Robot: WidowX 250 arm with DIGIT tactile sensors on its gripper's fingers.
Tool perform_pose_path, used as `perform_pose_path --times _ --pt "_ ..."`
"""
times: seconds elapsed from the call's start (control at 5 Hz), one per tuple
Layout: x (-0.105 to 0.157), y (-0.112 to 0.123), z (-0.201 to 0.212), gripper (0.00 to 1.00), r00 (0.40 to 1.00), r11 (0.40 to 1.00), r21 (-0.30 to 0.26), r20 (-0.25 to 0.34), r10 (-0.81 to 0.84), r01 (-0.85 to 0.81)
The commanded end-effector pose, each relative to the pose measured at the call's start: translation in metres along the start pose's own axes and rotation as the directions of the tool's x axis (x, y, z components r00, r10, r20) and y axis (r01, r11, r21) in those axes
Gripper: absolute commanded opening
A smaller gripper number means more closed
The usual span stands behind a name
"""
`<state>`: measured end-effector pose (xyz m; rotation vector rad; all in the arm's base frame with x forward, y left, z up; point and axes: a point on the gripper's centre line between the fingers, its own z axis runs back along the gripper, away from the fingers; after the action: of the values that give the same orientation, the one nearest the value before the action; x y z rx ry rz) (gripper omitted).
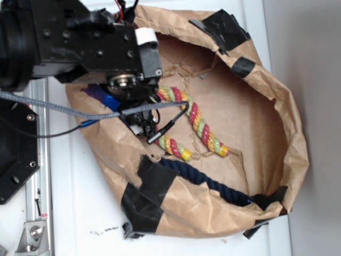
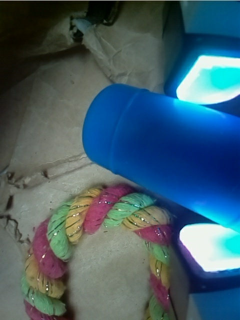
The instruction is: Grab the blue bottle.
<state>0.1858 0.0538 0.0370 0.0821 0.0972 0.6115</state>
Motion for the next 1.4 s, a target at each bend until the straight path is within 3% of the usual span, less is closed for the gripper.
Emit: perform_pose_path --times 0.0,0.2,0.4,0.8,1.2 --pt "0.015 0.009 -0.007 0.34 0.998 0.997 0.040 -0.021 -0.060 0.061" --pt "0.009 0.010 0.001 0.13 0.998 0.998 0.026 -0.023 -0.056 0.057" --pt "0.010 0.011 0.009 0.00 0.998 0.998 0.015 -0.012 -0.067 0.067" --pt "0.026 0.011 0.026 0.00 0.999 0.999 -0.006 0.004 -0.053 0.053" --pt "0.044 -0.026 0.082 0.00 0.980 0.981 -0.090 0.119 -0.158 0.169"
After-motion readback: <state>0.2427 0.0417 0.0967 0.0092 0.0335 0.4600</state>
